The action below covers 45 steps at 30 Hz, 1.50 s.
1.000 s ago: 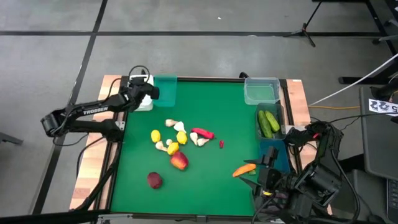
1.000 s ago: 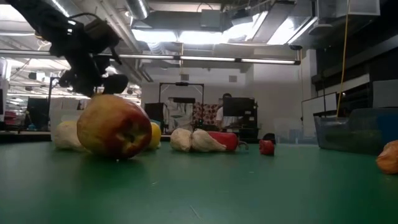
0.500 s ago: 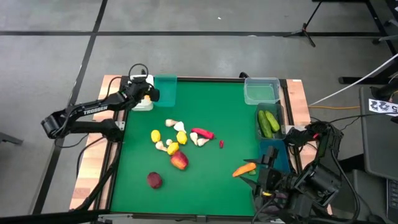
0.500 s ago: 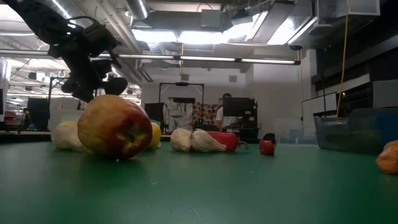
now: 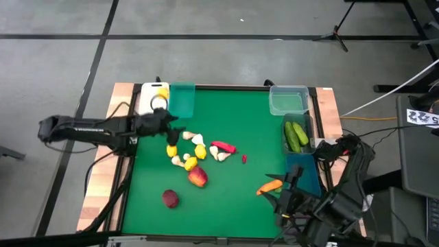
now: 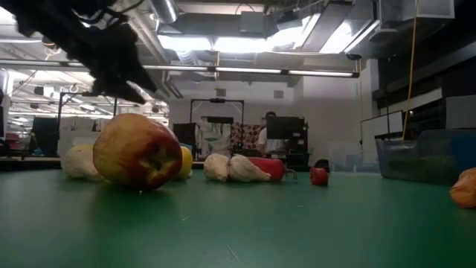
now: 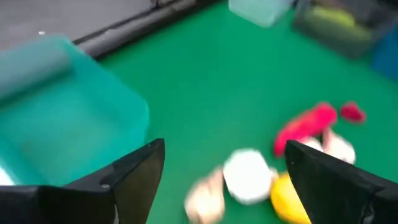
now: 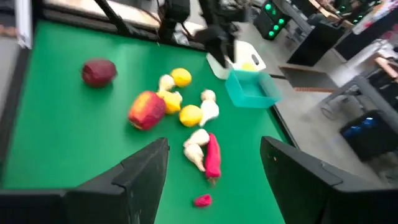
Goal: Sort produce into baskets
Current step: Put the yellow lemon into the white bin
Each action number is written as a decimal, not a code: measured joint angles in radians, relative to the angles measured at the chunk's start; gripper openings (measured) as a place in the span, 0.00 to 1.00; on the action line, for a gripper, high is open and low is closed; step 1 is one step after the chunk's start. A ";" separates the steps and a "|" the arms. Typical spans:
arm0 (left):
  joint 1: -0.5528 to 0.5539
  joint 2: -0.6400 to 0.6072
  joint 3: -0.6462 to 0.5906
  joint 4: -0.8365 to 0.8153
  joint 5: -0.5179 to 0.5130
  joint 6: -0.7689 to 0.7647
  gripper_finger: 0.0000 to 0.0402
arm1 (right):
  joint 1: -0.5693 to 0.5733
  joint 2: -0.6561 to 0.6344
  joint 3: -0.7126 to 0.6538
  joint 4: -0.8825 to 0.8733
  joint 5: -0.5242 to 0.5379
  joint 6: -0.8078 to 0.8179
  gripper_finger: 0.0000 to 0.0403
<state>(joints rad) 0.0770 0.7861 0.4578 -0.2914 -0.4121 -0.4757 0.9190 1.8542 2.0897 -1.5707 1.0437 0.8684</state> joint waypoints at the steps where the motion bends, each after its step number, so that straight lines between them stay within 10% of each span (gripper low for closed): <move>1: -0.054 0.001 -0.002 -0.031 -0.037 -0.037 0.81 | -0.006 0.000 -0.017 -0.001 -0.005 0.002 0.64; 11: -0.417 0.128 -0.010 -0.269 -0.316 -0.620 0.81 | -0.059 0.000 -0.125 0.000 -0.042 0.078 0.64; 20: -0.545 0.458 0.005 -0.283 -0.342 -0.962 0.81 | -0.056 0.000 -0.136 0.003 -0.042 0.100 0.64; 33: -0.601 0.754 0.091 -0.298 -0.368 -1.197 0.79 | -0.056 -0.001 -0.136 0.009 -0.042 0.104 0.64; 45: -0.602 0.761 0.158 -0.302 -0.323 -1.122 0.50 | -0.056 -0.001 -0.136 0.009 -0.042 0.104 0.64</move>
<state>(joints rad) -0.5247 1.5474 0.6162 -0.5934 -0.7353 -1.5979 0.8635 1.8530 1.9541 -1.5616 1.0016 0.9722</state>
